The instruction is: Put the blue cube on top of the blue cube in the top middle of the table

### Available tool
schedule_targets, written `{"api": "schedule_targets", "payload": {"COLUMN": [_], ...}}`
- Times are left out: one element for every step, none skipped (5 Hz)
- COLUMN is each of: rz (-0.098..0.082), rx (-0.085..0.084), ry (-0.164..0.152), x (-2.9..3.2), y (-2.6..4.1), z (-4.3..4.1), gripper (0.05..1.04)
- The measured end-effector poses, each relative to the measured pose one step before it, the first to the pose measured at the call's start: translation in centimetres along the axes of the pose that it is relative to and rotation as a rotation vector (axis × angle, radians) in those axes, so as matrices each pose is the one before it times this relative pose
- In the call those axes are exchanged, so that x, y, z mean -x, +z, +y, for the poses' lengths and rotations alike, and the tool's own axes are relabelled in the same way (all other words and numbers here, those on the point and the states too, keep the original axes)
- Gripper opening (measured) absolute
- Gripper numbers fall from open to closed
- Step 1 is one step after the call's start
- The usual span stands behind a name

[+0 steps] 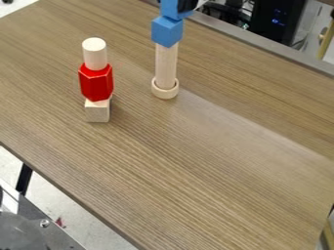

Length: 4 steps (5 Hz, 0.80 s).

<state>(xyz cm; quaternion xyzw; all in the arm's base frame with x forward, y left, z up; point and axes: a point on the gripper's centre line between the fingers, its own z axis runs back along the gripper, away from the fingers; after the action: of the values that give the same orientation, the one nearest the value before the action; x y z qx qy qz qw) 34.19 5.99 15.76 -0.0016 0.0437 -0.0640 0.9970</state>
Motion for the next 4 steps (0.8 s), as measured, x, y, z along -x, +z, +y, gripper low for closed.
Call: {"api": "schedule_targets", "payload": {"rz": [-0.0219, 0.0038, -0.0086, 0.0018], "rx": [-0.0177, -0.0134, -0.0153, -0.0139], "ry": [0.0097, 0.0059, 0.0026, 0.0055], "x": [0.362, 0.257, 0.119, 0.005], "y": [0.928, 0.009, -0.001, -0.64], "z": [0.085, 0.098, 0.059, 0.025], "gripper": [0.575, 0.575, 0.574, 0.575]}}
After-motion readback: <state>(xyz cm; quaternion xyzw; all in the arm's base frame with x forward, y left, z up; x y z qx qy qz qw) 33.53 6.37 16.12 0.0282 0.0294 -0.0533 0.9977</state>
